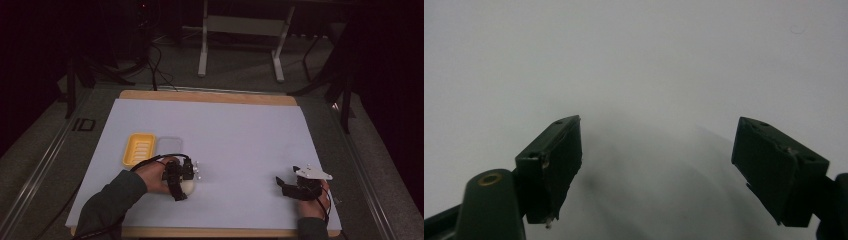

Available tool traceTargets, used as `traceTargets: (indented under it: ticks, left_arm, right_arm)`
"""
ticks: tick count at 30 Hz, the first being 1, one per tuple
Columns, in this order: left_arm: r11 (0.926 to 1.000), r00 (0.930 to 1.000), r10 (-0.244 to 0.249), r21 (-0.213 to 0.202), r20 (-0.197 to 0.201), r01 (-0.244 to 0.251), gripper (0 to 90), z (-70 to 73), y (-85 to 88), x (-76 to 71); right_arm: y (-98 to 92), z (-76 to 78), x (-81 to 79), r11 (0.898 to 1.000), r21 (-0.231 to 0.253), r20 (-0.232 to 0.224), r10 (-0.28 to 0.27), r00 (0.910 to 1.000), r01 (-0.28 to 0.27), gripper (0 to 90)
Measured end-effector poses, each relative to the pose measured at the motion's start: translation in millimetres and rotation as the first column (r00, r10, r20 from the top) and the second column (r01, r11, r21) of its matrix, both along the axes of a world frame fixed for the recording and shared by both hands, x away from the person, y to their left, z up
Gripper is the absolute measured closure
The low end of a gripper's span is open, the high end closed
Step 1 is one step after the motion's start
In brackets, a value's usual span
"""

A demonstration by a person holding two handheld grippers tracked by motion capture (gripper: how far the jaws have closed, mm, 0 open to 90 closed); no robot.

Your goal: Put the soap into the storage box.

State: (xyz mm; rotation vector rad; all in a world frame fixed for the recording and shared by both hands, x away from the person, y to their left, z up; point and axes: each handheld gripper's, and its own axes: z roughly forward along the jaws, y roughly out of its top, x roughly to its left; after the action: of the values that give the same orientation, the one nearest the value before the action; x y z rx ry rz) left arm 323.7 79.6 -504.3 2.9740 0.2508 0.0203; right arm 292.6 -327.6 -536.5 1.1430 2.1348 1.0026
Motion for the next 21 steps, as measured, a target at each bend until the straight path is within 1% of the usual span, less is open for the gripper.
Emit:
traceTargets:
  ticks: [3, 16, 21]
  left_arm:
    - [0.9999, 1.0000, -0.003, 0.010, -0.003, 0.003, 24.2, 0.3, -1.2, 0.4]
    - [0.9998, 0.9999, -0.014, 0.011, -0.003, 0.015, 23.7, 0.0, -2.9, 1.0]
    - [0.9995, 0.9997, -0.023, 0.021, 0.000, 0.023, 23.2, 0.1, -6.1, 1.8]
  right_arm:
    - [-0.1, 0.0, 0.0, 1.000, 0.001, 0.000, 0.000, 1.0000, 0.000, 20.0]
    - [0.3, -0.2, 0.3, 1.000, -0.003, -0.002, 0.003, 1.0000, -0.003, 20.0]
    - [0.5, -0.2, 0.4, 1.000, -0.005, -0.004, 0.005, 1.0000, -0.005, 20.0]
